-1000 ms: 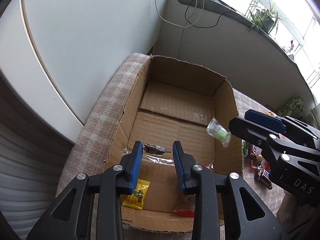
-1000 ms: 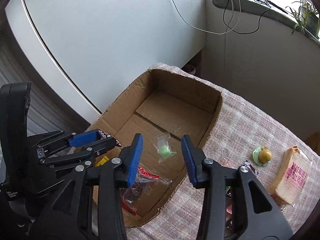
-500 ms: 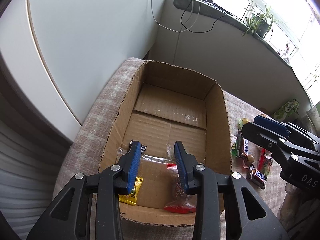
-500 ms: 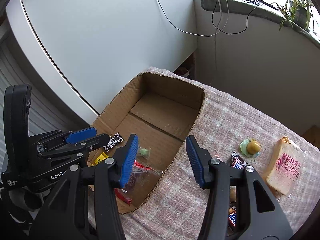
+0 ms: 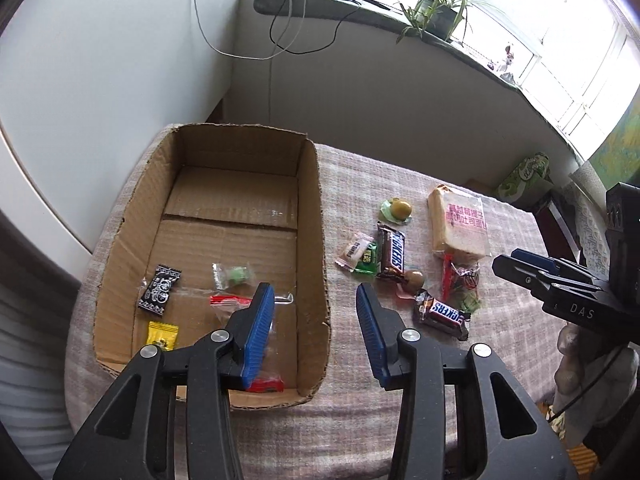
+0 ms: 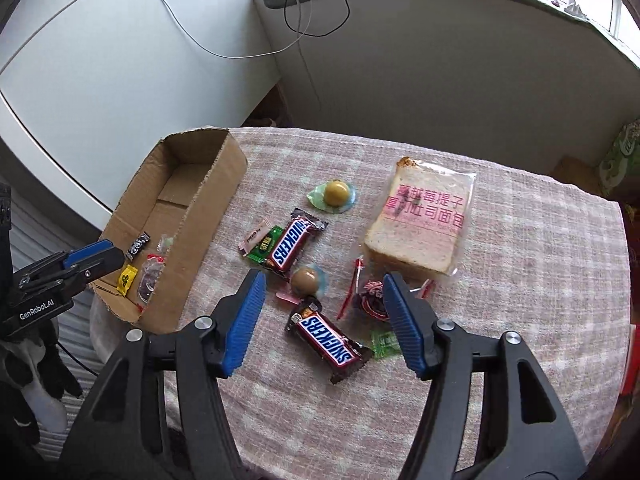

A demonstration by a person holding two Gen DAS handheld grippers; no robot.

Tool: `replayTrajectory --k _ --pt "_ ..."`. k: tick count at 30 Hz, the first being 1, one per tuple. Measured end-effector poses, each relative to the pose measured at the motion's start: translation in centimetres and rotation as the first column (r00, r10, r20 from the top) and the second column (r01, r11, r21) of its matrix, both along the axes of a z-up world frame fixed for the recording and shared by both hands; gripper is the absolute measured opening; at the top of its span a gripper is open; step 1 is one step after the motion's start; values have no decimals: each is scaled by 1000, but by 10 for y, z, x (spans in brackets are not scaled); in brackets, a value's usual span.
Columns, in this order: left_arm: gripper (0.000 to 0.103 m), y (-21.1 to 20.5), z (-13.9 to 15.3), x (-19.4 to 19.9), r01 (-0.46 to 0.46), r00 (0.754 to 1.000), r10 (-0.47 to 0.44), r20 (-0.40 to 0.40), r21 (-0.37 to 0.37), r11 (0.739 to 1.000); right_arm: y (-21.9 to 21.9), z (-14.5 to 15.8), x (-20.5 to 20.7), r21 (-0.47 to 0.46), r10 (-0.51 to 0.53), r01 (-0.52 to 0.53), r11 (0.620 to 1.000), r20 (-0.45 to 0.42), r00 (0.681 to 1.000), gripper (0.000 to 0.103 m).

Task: Organize snacks
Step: 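Move both open tools back to the Snickers bar and red-trimmed bag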

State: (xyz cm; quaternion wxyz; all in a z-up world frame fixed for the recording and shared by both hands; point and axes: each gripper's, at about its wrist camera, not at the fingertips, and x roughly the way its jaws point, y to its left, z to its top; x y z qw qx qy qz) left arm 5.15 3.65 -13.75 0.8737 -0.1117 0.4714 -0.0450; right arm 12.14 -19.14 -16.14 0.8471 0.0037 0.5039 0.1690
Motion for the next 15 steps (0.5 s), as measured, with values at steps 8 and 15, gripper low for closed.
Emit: replayTrajectory --k 8,15 --pt "59 -68 -22 7 127 986 -136 -91 -103 987 -31 -20 6 -13 -81 80 997 -59 995 75" --pt "59 -106 -43 14 166 973 -189 -132 -168 972 -26 -38 17 -1 -71 72 997 -96 993 76"
